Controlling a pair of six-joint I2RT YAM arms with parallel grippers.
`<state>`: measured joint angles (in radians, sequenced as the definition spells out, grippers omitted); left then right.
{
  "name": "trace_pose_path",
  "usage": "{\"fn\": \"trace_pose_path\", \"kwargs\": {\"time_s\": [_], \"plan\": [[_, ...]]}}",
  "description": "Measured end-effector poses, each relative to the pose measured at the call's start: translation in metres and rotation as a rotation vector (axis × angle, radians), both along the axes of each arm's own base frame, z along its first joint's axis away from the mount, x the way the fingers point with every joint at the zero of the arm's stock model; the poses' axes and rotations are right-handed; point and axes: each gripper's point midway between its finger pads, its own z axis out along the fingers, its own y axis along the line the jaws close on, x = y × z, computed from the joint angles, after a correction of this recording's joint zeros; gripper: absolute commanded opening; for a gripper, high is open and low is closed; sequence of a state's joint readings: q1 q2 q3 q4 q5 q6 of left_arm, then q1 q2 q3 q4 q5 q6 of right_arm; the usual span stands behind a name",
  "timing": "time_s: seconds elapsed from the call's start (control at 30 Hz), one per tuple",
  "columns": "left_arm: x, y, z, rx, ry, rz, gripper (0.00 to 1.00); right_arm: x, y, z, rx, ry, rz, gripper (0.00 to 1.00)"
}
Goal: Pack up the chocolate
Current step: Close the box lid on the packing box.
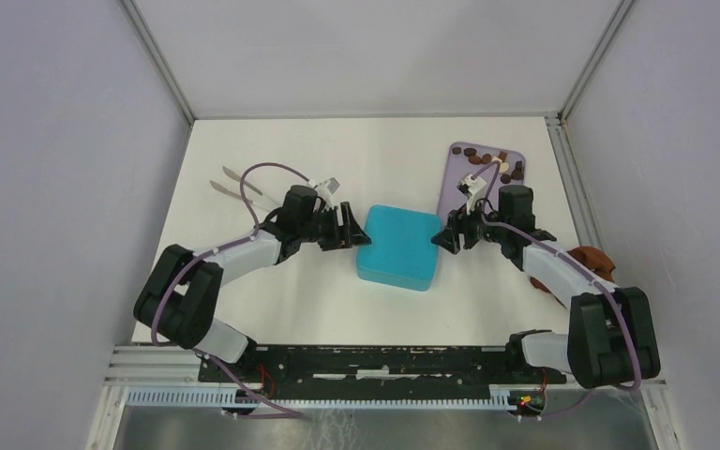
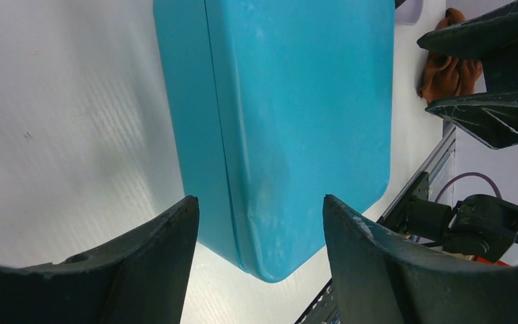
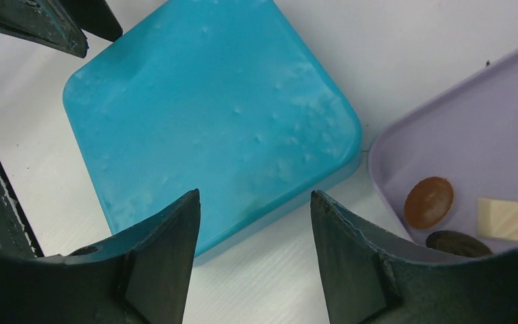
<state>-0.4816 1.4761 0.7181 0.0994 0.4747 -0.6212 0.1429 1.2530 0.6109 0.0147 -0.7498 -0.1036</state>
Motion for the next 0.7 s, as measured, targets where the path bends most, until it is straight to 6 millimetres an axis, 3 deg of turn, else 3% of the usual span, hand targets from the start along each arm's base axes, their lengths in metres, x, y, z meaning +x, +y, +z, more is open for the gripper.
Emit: {"fn": "trace_pose_path", "kwargs": {"time_s": [0.13,0.3,0.57,0.7], "plan": [[-0.001,-0.005,-0.012,0.018,0.043,-0.016,0.7,-0.001,0.0,-0.015,0.012,0.091,-0.037,0.65],[-0.01,-0.012,-0.024,0.054,0.105,-0.045,0.57,-0.001,0.001,-0.024,0.03,0.154,-0.062,0.62],[-0.019,-0.015,-0.025,0.081,0.144,-0.063,0.37,-0.008,0.009,-0.041,0.017,0.222,-0.05,0.57],[-0.019,-0.014,-0.022,0.08,0.14,-0.06,0.35,-0.009,0.009,-0.045,0.0,0.225,-0.049,0.64]]}}
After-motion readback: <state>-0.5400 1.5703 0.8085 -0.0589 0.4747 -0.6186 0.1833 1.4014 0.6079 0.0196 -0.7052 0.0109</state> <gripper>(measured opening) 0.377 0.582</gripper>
